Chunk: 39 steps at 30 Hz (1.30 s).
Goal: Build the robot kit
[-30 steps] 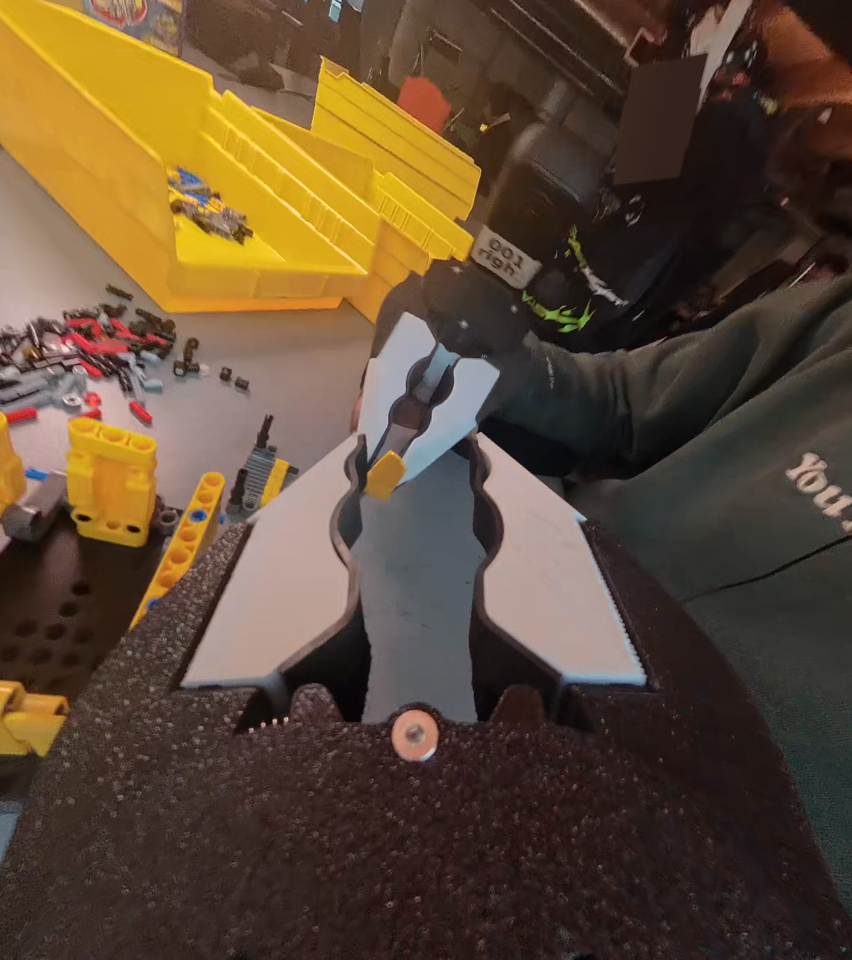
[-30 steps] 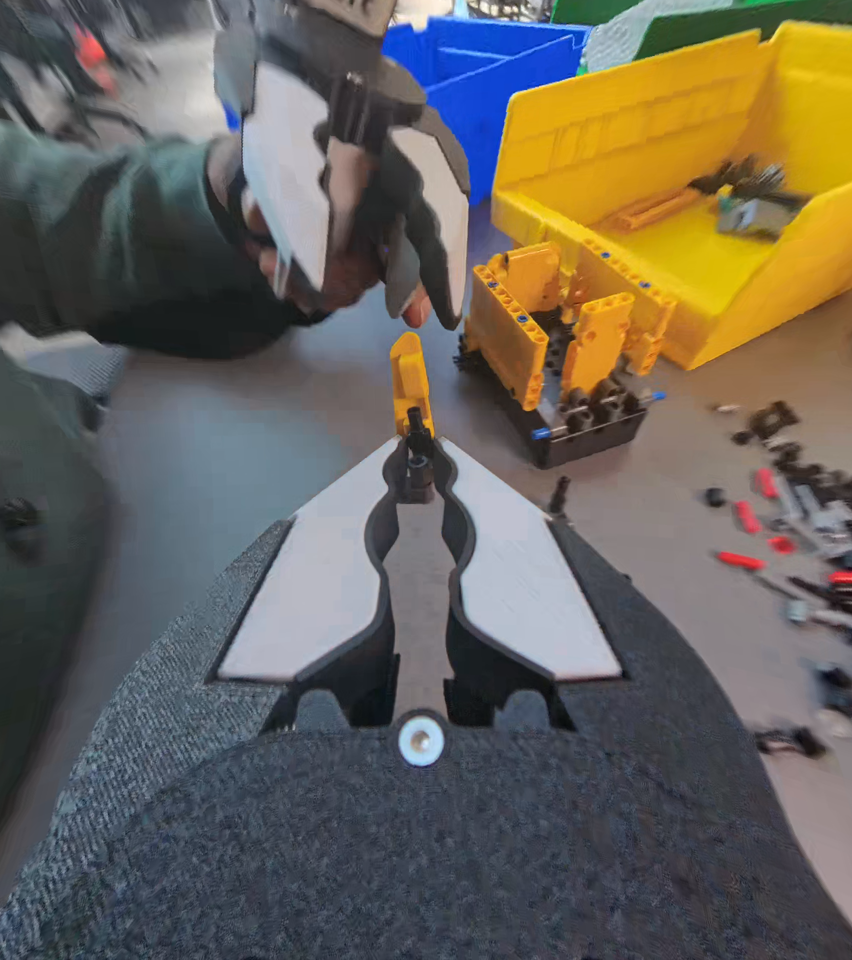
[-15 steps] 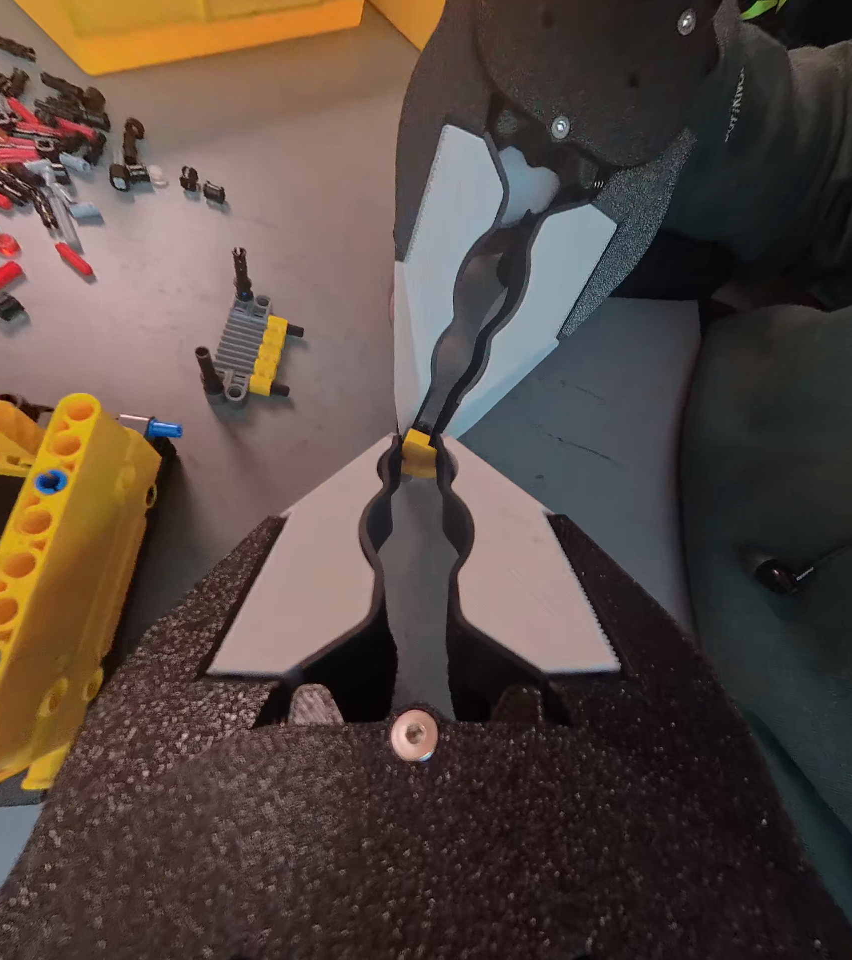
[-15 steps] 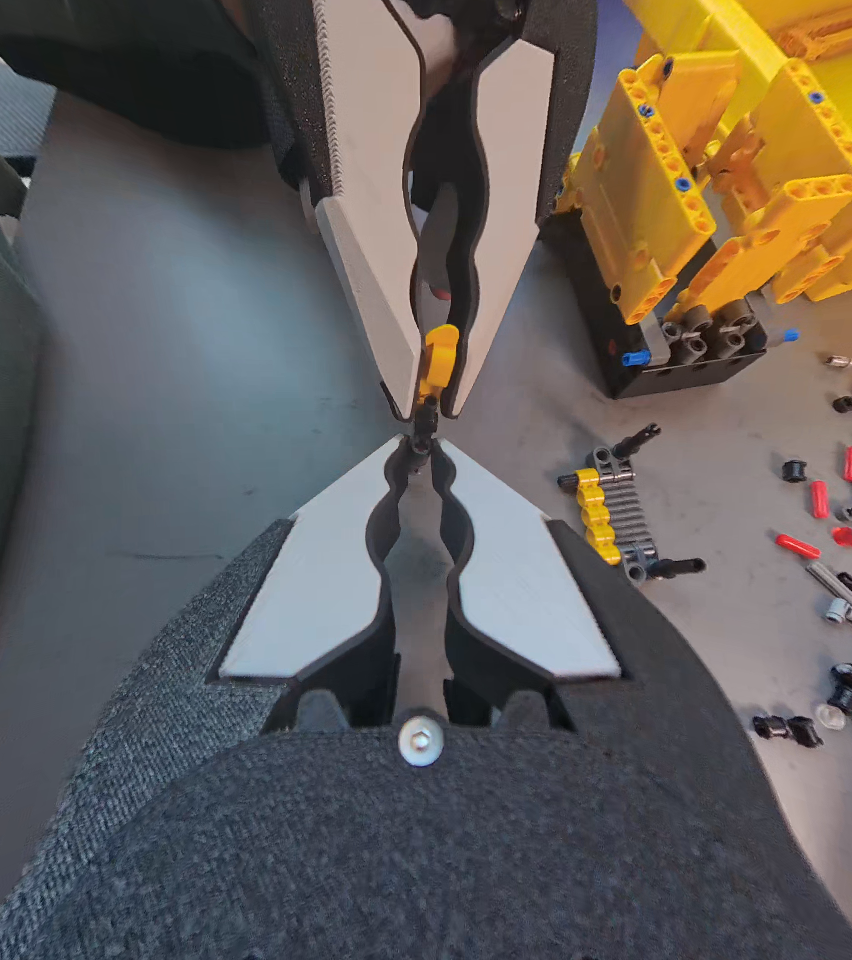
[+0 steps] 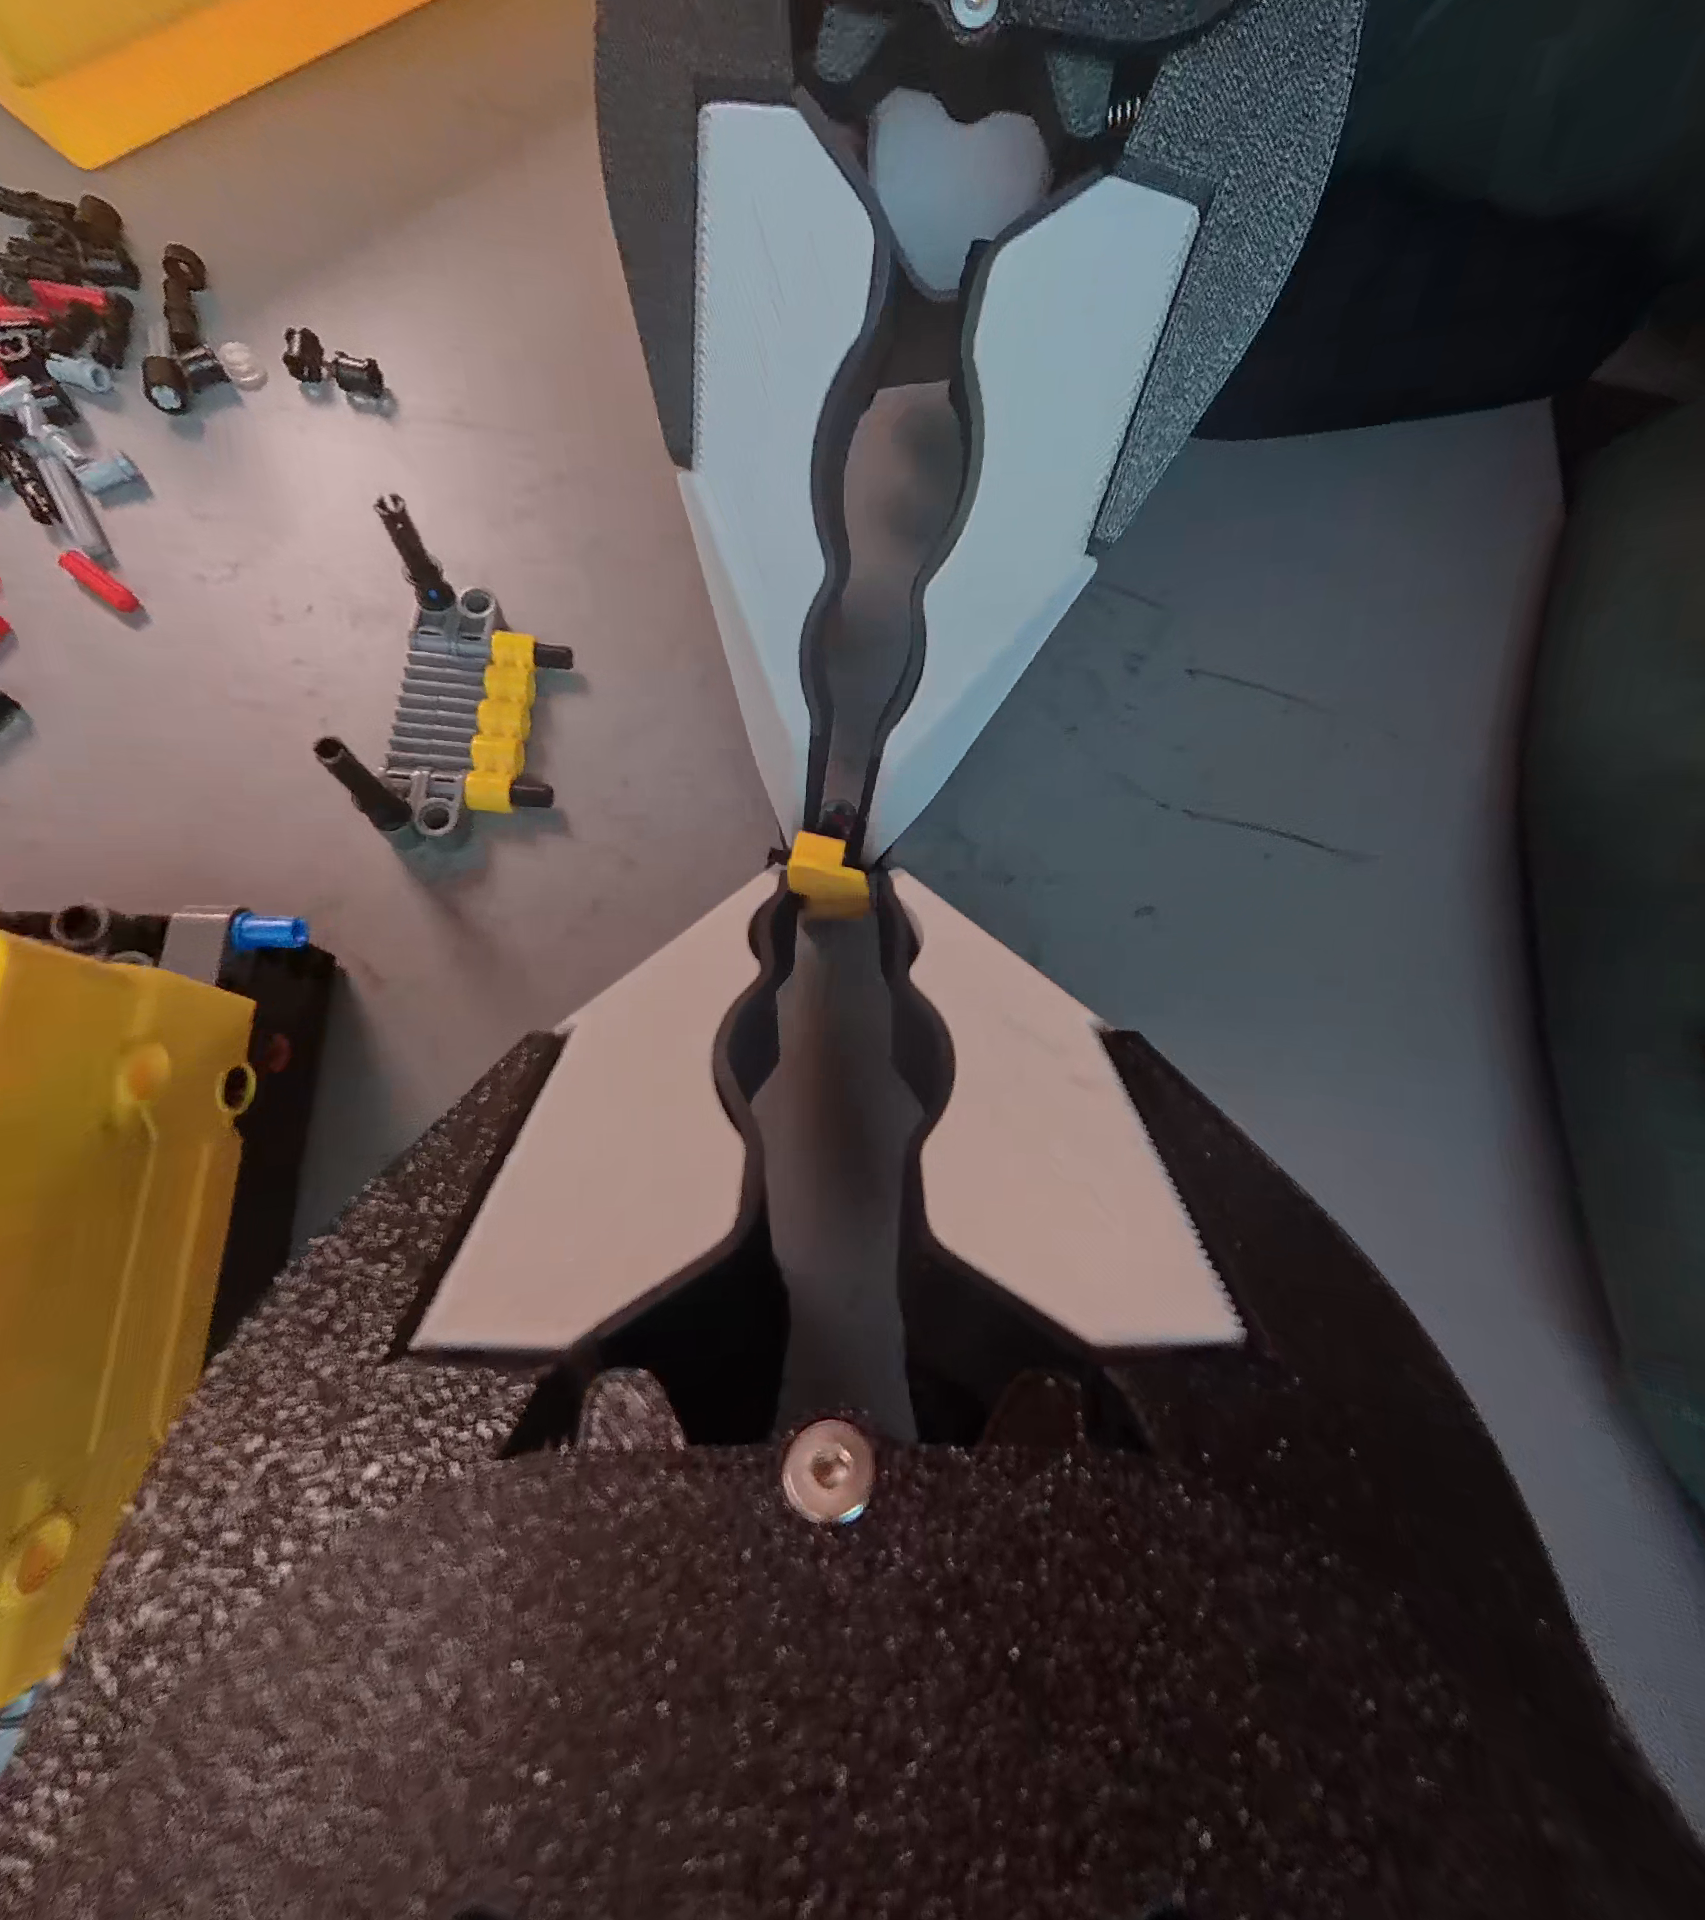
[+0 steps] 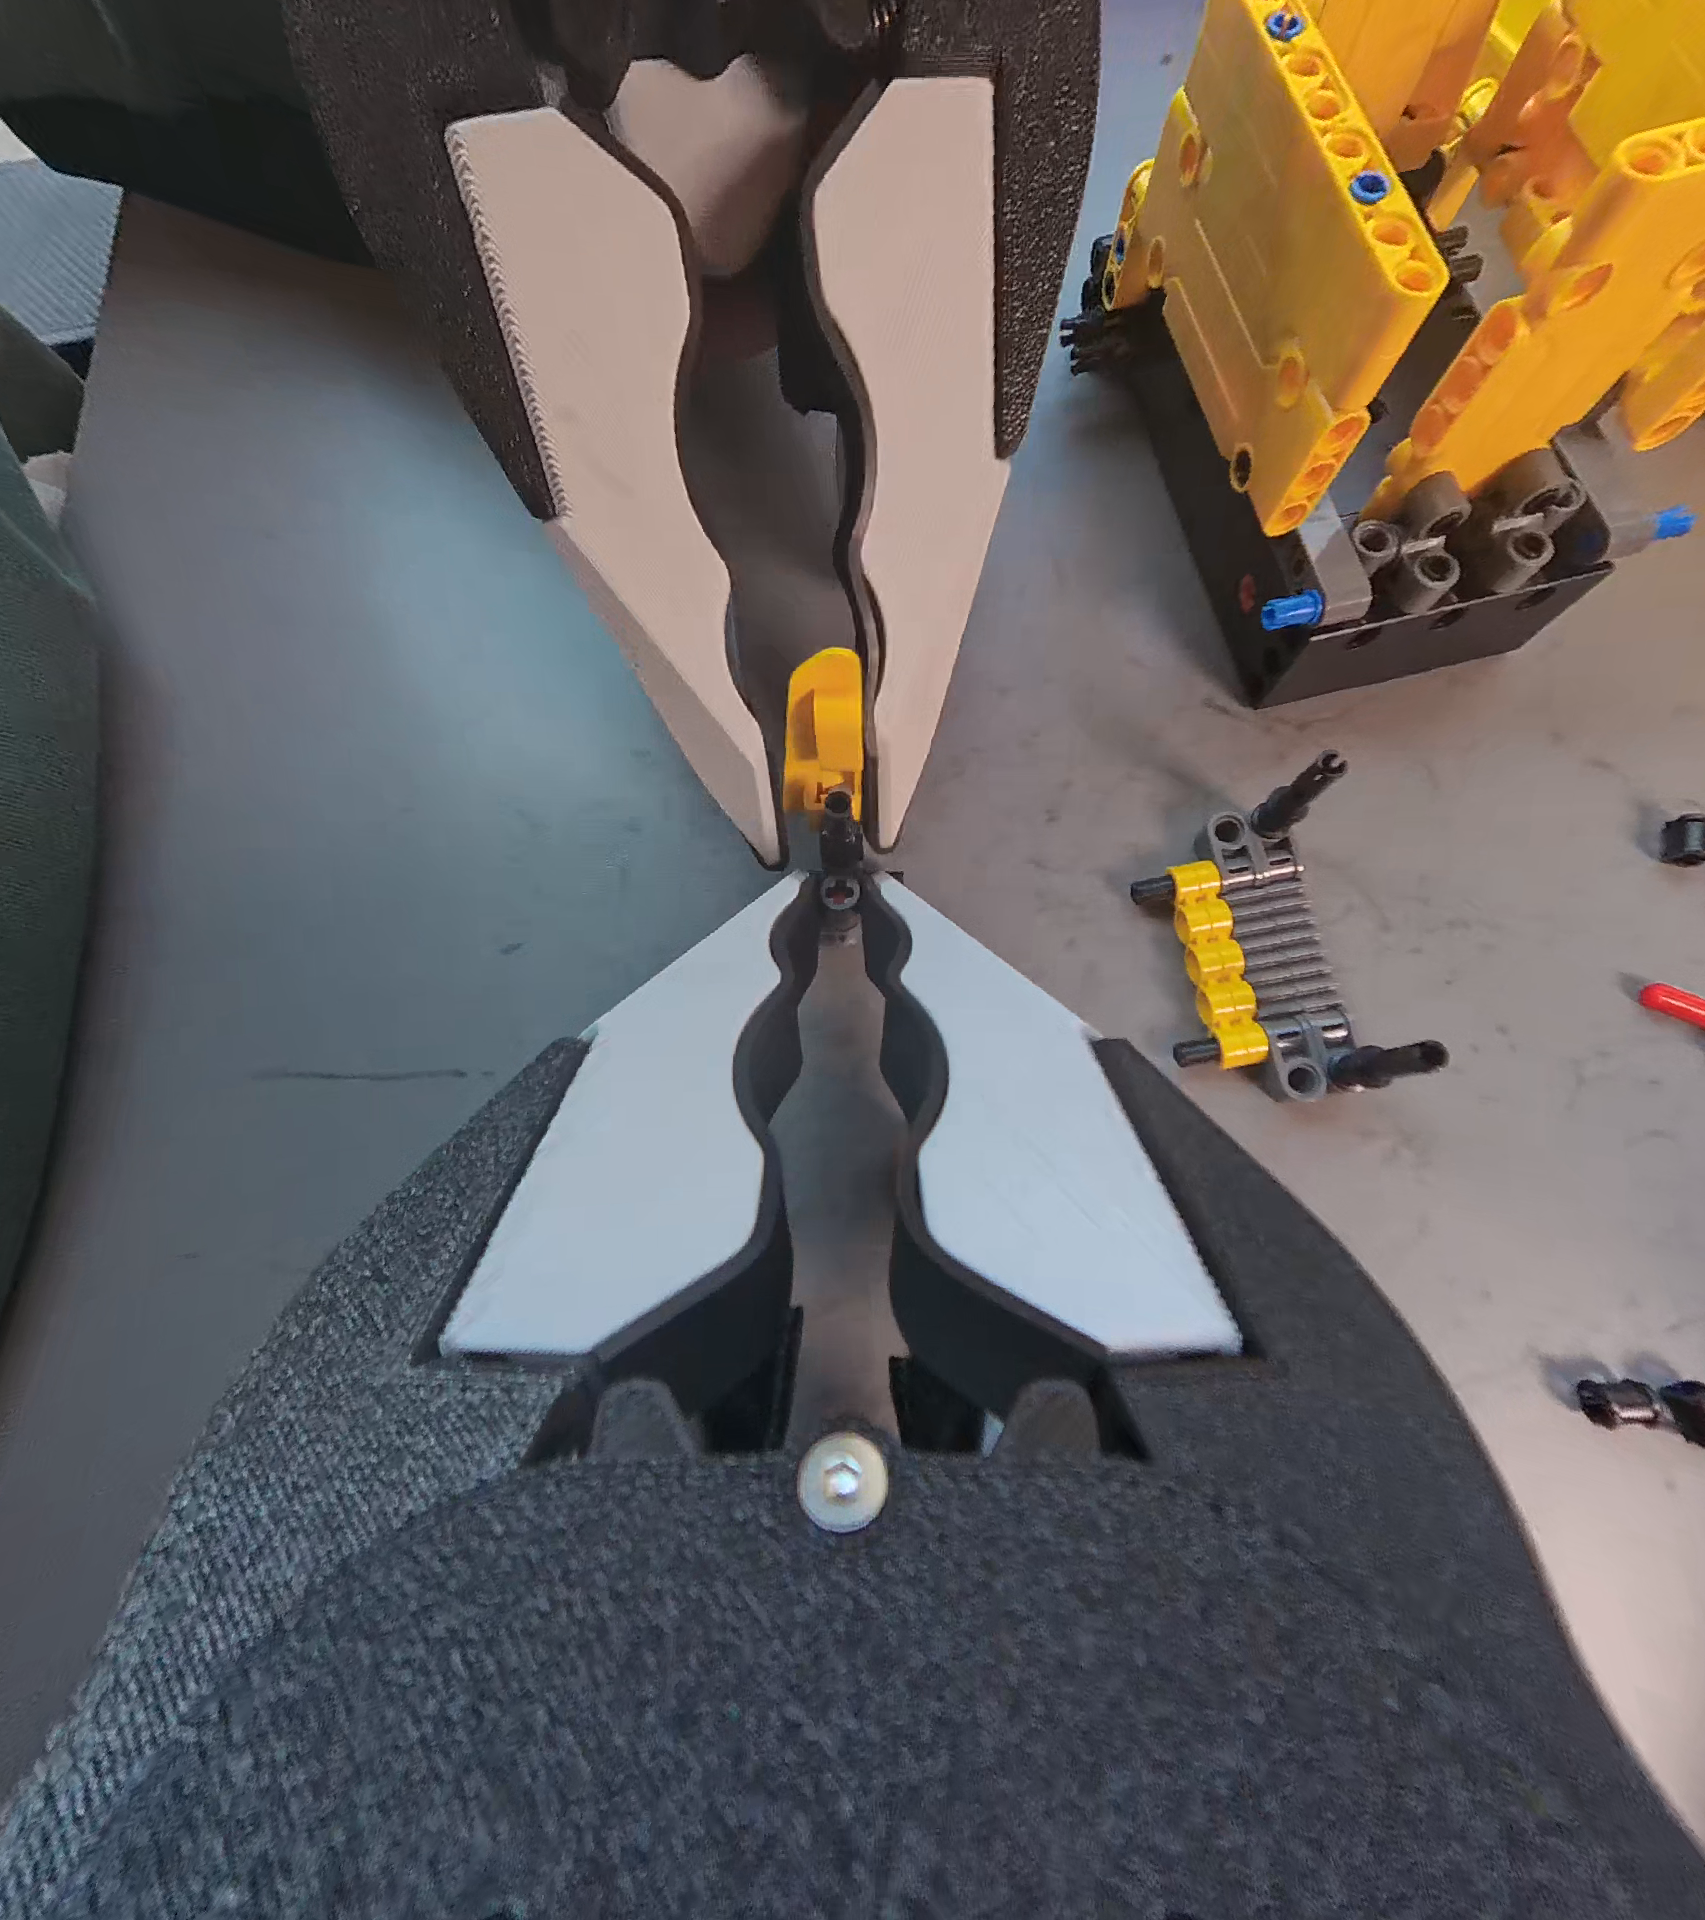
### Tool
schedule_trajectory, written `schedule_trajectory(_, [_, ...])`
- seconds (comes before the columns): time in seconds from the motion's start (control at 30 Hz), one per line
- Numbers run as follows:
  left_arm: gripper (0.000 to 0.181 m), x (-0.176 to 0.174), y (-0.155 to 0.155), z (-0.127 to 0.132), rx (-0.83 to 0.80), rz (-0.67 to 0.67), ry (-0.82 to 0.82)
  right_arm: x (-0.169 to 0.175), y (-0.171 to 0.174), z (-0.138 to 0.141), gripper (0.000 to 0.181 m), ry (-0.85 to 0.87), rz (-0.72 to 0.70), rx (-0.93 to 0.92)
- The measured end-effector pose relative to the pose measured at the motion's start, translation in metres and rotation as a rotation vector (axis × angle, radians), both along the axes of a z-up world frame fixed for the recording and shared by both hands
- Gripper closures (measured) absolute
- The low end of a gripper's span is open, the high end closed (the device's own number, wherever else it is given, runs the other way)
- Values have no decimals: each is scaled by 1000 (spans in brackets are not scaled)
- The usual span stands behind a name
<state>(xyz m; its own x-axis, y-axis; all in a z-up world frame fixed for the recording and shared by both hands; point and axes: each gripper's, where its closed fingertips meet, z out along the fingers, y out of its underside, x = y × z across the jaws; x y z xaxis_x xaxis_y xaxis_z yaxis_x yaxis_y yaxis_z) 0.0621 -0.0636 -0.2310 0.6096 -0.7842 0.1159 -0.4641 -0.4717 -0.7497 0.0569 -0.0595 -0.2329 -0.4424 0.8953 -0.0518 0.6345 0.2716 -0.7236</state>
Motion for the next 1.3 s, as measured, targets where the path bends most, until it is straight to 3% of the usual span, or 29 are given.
schedule_trajectory(0.43, [168, 3, 2, 0, -38, -13, 47, 7, 4, 2, 174, -34, 88, 190])
schedule_trajectory(0.77, [169, 4, 8, -1, -35, 11, 23, 8, 4, 0, 176, -127, 115, 151])
schedule_trajectory(1.3, [171, 3, 10, -3, -49, 31, 144, 8, 3, -2, 175, -132, 86, 118])
